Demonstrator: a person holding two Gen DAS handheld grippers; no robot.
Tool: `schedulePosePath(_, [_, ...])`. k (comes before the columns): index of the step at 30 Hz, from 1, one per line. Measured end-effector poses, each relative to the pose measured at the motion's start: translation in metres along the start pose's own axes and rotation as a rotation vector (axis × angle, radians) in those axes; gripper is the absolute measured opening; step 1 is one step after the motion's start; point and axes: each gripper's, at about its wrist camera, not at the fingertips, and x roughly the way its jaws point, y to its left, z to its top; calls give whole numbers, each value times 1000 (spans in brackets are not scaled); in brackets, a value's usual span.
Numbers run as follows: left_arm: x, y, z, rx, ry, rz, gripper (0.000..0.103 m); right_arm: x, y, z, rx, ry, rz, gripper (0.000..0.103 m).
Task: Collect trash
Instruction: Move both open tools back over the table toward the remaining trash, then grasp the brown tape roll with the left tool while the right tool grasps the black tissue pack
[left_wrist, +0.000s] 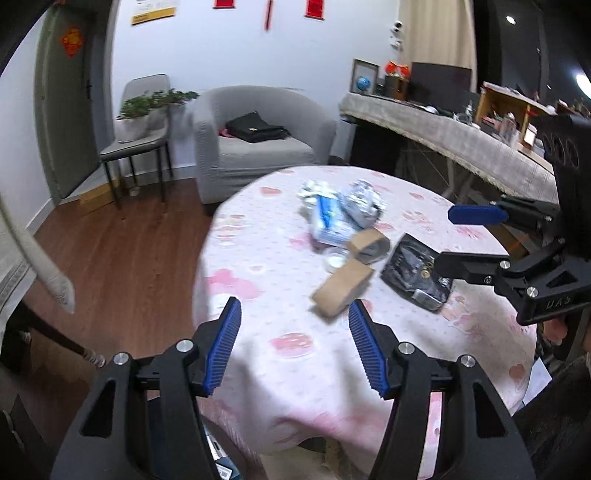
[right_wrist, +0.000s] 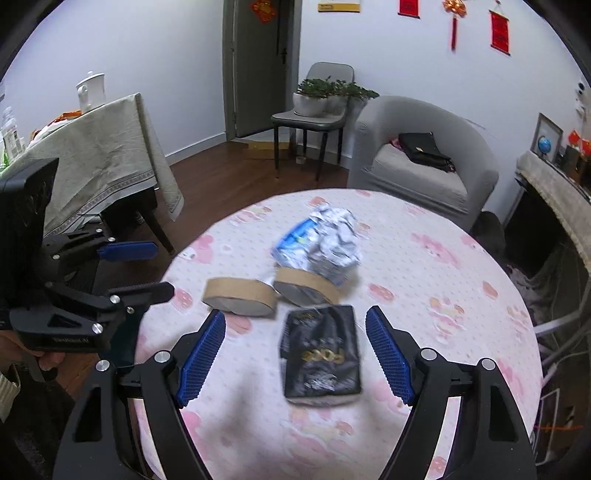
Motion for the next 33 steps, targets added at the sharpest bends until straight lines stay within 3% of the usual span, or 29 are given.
schedulePosePath(15, [48,-26,5,24,60,-35,63,-1,-44,-24,80,40,8,79])
schedulePosePath(24, [53,-39,4,52,84,-71,46,5,-50,-28,86,63,8,79])
schedulePosePath(29, [58,-36,4,28,93,-78,27,16,-39,-29,46,95,16,79])
schedulePosePath(33, [56,-36,4,9,84,-102,25,23,-28,-29,15,111,15,79])
